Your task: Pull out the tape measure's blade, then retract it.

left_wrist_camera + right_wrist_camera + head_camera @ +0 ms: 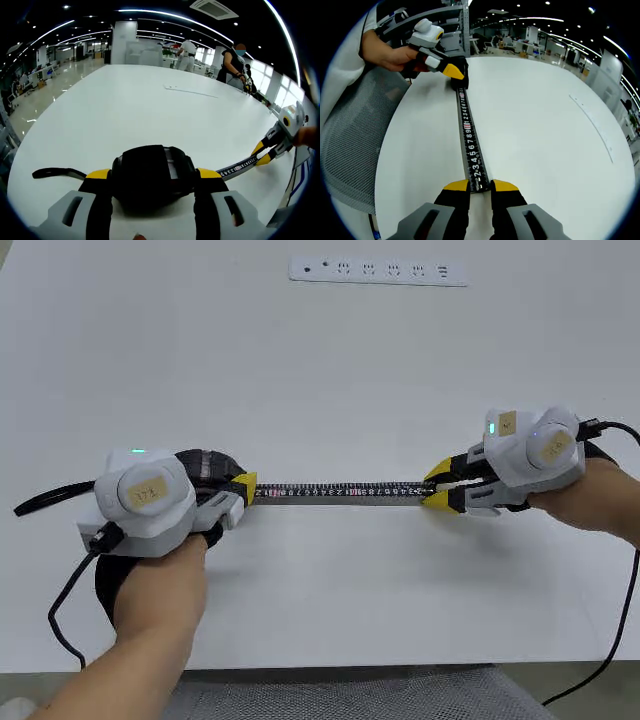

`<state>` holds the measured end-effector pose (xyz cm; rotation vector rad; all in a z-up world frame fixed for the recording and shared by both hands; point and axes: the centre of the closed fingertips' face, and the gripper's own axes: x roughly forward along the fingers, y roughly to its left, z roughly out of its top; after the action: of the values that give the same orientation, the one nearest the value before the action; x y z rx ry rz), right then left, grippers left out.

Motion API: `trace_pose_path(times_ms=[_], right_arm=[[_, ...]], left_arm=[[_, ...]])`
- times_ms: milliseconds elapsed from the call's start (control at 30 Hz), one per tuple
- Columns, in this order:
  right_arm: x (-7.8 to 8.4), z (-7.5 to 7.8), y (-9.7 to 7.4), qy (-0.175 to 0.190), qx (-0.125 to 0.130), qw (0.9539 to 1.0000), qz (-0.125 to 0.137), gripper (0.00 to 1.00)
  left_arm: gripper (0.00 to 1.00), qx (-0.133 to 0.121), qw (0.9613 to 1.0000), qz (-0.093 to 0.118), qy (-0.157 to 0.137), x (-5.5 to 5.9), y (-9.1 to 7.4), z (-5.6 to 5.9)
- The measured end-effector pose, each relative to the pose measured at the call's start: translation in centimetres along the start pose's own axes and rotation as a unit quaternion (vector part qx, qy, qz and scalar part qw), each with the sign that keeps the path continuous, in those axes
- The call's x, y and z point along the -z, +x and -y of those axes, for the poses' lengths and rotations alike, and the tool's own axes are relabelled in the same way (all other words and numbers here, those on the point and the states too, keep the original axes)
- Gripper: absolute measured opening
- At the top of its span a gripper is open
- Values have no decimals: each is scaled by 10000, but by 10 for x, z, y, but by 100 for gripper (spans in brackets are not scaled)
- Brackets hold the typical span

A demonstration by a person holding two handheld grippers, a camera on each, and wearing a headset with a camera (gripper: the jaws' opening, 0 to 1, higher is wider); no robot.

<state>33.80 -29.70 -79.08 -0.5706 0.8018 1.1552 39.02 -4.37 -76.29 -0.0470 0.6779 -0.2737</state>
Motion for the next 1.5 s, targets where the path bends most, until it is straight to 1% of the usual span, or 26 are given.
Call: trace_pose_path(times_ms=[267, 333, 367, 467, 633, 800, 900, 1000, 1067, 1100, 1200, 1267, 1500], right_arm=[[0, 1, 0, 58, 18, 10000, -3, 13], [0, 1, 0, 37, 38, 10000, -9, 13], [0, 1, 0, -11, 54, 10000, -14, 13], [0, 2, -1, 17, 54, 10000, 1, 13], [-2, 1, 0, 15, 57, 10000, 15, 13], [-11, 0, 5, 47, 56, 9999, 139, 12], [-14, -1, 10, 21, 29, 9999, 135, 12], [-20, -1, 12, 46, 36, 9998, 199, 12], [-23, -3, 16, 51, -10, 9998, 215, 12], [-25, -4, 18, -11, -18, 9998, 219, 12], [-30, -4, 20, 44, -26, 9996, 288, 12], [-33, -5, 24, 0, -64, 9996, 286, 12], [-42, -7, 30, -1, -120, 9993, 351, 12]], left_arm=[[60, -23, 10000, 18, 57, 0, 0, -1], [60, -36, 10000, 4, 14, -1, 0, -1], [60, -43, 10000, -12, 48, -1, 0, -1], [59, -38, 10000, -58, -2, 0, 0, 0], [59, -13, 10000, -17, -38, -1, -1, 0], [59, 15, 10000, -41, -87, -1, -2, 1], [59, 26, 9999, -42, -92, 0, -2, 1], [59, 37, 9999, -51, -125, 0, -2, 1], [59, 45, 9999, -54, -108, 0, -2, 1], [59, 44, 9999, -56, -104, 0, -2, 1], [59, 77, 9998, -77, -156, 1, -2, 1], [59, 74, 9999, -67, -134, 1, -2, 1], [59, 108, 9998, -79, -157, 2, -2, 0]])
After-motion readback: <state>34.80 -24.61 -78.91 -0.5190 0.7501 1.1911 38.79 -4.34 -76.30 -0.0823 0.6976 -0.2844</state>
